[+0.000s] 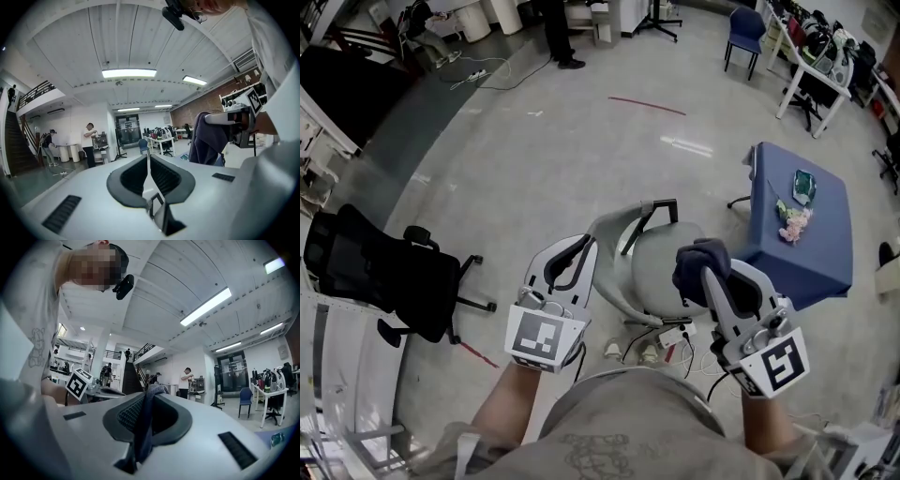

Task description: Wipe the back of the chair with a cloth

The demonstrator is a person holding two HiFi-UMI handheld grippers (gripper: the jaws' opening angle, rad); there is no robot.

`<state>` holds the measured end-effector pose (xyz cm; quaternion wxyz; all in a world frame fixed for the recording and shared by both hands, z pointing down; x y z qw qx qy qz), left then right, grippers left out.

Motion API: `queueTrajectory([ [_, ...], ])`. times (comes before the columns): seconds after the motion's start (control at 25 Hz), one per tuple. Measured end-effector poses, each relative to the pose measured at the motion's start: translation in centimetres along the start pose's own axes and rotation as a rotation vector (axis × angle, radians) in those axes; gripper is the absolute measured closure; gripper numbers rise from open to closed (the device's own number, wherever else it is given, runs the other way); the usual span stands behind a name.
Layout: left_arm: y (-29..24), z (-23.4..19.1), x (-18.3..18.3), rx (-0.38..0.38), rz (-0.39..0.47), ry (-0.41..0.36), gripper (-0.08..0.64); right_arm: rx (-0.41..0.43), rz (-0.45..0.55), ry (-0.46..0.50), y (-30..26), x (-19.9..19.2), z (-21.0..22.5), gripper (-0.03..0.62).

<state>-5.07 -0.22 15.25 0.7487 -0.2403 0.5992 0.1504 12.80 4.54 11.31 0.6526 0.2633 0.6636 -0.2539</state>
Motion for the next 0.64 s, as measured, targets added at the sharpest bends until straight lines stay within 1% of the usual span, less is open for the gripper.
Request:
queueTrajectory([
  [0.12,0.2,0.0,-1.1,0.001,-0.027,-0.004,0.525,0.002,-0.031,0.006,-0.2,-1.0,-0.2,0.543],
  [0.2,0.4,0.0,-1.4,-0.002,-0.024,0.006,0.525,-0.008,-0.041,0.0,-0.2,-1.6,-0.1,0.543],
  [0.32,0.4,-0.1,-1.1,0.004,-0.01,0.015,0.525,-0.005,-0.029,-0.025,-0.5,-1.6,0.3,0.543],
  [0.44,0.2,-0.3,-1.0,0.007,-0.019,-0.001,0.525,-0.002,-0.032,-0.021,-0.9,-1.6,1.0,0.543],
  [0.64,-0.2,0.2,-0.9,0.013,-0.029,0.009,0.525,-0.021,-0.035,-0.046,-0.9,-1.9,1.8,0.543],
])
Point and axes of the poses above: the fingertips, and each gripper's own axes: y backward along the fingers, z to its right, x out of its top, the point moved 2 cm from there along y, backward along the fingers, and after that the axes turned 2 degrees about -z, right-handed, at the moved point
